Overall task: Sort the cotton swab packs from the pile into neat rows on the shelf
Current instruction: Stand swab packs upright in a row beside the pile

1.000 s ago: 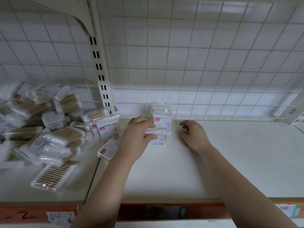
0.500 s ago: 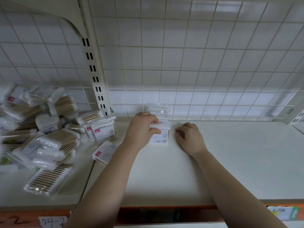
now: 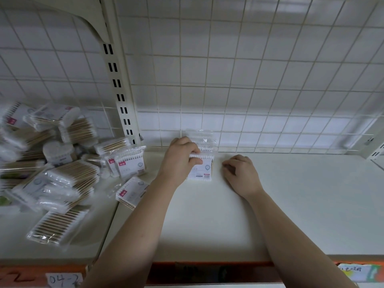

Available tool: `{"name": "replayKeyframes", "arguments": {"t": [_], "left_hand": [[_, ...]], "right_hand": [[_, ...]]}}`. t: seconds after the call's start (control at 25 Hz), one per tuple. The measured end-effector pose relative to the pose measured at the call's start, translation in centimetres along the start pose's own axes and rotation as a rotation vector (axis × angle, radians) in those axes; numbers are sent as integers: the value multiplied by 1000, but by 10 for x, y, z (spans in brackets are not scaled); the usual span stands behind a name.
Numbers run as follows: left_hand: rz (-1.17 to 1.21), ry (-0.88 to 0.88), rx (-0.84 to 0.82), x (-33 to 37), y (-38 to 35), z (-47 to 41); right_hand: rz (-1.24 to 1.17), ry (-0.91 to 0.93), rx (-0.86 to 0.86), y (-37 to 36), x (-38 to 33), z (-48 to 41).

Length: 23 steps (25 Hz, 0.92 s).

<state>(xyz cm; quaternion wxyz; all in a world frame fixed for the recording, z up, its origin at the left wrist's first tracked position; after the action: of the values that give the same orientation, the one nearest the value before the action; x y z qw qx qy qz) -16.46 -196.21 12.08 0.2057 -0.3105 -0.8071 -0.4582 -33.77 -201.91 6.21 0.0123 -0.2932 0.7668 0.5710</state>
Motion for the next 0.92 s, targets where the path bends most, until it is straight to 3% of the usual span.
{"name": "replayKeyframes", "arguments": {"t": [0.52, 0.92], "left_hand": [[-81, 15, -23, -3, -1, -4], [-133, 31, 60, 6, 39, 19]], "right_hand": [[-27, -9, 2, 1, 1, 1], [-257, -32, 243, 52, -18, 3]]}}
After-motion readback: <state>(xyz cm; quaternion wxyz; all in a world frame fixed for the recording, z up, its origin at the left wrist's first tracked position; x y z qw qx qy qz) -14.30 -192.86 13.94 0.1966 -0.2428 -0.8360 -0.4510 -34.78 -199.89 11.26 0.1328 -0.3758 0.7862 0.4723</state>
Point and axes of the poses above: each hand's wrist, its own z-axis away from the middle knuckle, its own y-axis out of the back of the hand, x = y × z, the point moved 9 cm from there along -z, towards the middle knuckle, and after that the axes turned 10 degrees about z, right-handed, at the moved point
